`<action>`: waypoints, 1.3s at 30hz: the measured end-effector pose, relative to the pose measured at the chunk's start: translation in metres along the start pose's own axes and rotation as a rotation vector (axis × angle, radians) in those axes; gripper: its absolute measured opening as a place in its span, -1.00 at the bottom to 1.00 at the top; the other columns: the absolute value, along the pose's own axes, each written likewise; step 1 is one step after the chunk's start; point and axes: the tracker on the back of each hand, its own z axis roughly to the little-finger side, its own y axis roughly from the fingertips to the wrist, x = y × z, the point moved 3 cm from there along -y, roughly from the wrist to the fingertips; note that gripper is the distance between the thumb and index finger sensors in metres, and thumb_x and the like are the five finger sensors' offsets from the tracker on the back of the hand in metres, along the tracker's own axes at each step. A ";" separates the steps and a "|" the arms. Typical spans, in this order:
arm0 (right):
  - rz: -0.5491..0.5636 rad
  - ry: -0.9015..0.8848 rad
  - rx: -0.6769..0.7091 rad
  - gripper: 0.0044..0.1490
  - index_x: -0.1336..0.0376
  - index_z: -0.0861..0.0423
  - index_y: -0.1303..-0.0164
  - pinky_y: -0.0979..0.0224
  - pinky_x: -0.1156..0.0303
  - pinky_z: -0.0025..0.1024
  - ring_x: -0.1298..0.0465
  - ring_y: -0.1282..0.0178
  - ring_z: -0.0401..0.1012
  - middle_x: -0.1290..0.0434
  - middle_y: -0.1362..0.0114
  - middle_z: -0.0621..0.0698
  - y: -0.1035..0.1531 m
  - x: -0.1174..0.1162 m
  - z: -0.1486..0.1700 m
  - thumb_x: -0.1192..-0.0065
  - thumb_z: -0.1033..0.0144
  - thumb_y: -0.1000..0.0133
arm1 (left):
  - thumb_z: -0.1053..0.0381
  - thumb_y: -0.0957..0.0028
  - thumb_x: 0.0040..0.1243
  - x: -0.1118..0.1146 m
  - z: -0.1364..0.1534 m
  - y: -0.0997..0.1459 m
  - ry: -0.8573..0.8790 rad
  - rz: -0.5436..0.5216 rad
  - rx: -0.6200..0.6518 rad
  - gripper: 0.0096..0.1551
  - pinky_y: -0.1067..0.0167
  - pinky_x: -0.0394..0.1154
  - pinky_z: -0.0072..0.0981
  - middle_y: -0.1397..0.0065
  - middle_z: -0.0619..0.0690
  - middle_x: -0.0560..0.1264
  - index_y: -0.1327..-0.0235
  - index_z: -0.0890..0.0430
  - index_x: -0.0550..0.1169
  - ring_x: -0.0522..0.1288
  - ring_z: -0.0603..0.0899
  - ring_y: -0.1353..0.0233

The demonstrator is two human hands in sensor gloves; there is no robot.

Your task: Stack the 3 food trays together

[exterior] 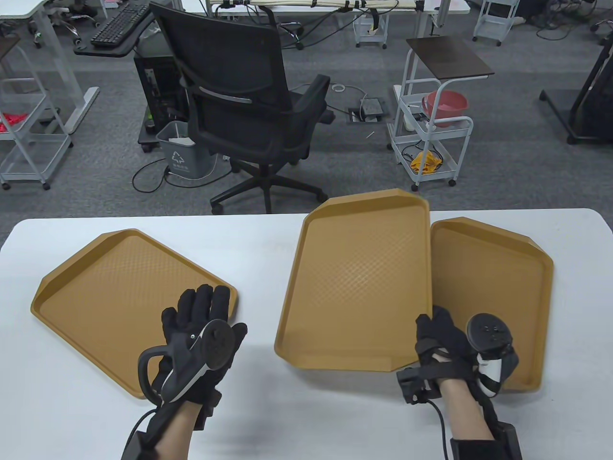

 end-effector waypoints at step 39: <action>0.258 0.689 -0.542 -0.28 0.02 0.09 -0.63 -0.03 -0.60 -0.39 -0.65 -0.07 -0.13 -0.43 -0.37 0.16 -0.061 0.144 0.096 -0.06 0.27 -0.26 | -0.49 -0.05 -0.12 0.004 0.001 -0.003 -0.019 0.037 -0.008 -0.07 -0.64 0.06 0.33 -0.83 -0.12 0.00 -0.67 -0.26 -0.03 0.06 0.24 -0.83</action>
